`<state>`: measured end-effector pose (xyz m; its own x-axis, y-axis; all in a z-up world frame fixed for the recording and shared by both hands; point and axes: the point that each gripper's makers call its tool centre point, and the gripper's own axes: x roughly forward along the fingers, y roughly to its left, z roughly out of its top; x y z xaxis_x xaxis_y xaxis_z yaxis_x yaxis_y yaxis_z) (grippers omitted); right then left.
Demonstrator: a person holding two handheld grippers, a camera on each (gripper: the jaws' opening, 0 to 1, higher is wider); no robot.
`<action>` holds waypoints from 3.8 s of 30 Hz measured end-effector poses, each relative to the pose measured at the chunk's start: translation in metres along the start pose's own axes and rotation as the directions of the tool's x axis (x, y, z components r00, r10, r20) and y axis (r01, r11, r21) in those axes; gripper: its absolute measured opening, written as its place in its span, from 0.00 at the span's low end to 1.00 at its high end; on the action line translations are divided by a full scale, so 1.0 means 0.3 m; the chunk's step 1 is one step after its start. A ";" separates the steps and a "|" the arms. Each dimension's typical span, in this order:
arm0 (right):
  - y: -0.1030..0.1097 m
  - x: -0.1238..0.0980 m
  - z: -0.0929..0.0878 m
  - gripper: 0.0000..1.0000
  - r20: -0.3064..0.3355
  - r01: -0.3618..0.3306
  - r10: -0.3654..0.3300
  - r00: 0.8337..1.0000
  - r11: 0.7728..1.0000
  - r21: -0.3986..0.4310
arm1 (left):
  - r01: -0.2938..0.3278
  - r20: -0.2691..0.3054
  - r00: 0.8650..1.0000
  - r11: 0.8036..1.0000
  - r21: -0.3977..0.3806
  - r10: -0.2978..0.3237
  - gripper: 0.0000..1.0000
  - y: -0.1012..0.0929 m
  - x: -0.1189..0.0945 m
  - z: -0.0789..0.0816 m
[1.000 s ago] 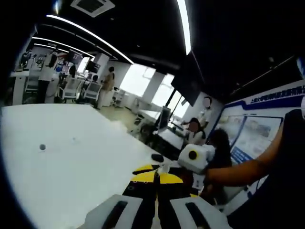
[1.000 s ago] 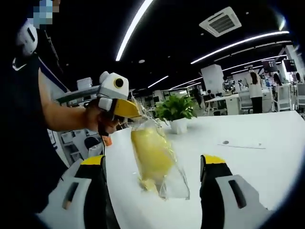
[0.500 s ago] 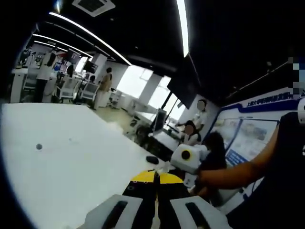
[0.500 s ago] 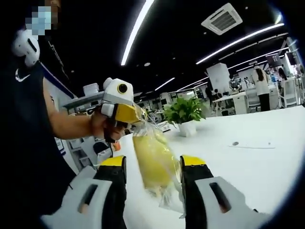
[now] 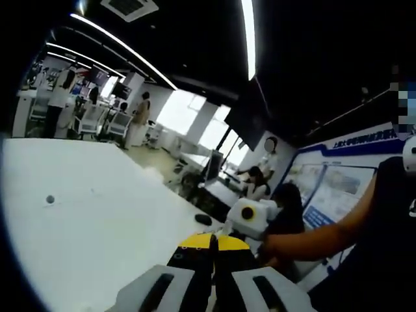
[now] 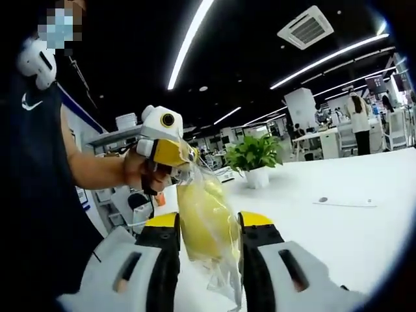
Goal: Compare the silicone blocks by pressing each to a similar depth, holding the contact briefly, and releasing to observe deformation and rebound differences across the visible hardness samples.
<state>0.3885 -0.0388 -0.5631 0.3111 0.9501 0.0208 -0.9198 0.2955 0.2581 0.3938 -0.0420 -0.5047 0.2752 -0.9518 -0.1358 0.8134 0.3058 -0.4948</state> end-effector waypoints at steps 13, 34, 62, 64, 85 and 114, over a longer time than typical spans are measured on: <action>0.024 0.006 0.009 0.23 0.003 -0.034 0.034 0.999 0.999 0.003 | -0.004 0.008 1.000 1.000 0.005 0.004 0.00 -0.009 -0.016 0.007; 0.063 -0.013 0.006 0.10 -0.054 -0.080 0.087 0.995 0.991 0.111 | 0.001 0.008 1.000 0.991 0.137 -0.003 0.00 -0.037 -0.017 -0.002; 0.066 -0.011 0.012 0.05 -0.113 -0.092 0.119 0.986 0.971 0.220 | 0.020 0.039 0.999 0.982 0.186 -0.028 0.01 -0.030 -0.018 0.013; 0.064 -0.011 0.015 0.05 -0.109 -0.092 0.119 0.987 0.971 0.222 | 0.020 0.055 0.998 0.981 0.192 -0.031 0.01 -0.032 -0.018 0.019; 0.074 0.005 -0.003 0.04 -0.136 -0.098 0.132 0.982 0.967 0.235 | 0.001 0.035 0.999 0.989 0.145 -0.006 0.00 -0.008 -0.018 0.006; 0.075 -0.004 0.037 0.12 -0.086 -0.103 0.122 0.989 0.974 0.202 | -0.015 0.045 0.999 0.995 0.094 0.011 0.00 -0.037 -0.015 0.045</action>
<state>0.3702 -0.0343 -0.5466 0.1745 0.9842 -0.0311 -0.8795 0.1700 0.4446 0.3904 -0.0409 -0.4871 0.3072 -0.9462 -0.1022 0.8537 0.3214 -0.4097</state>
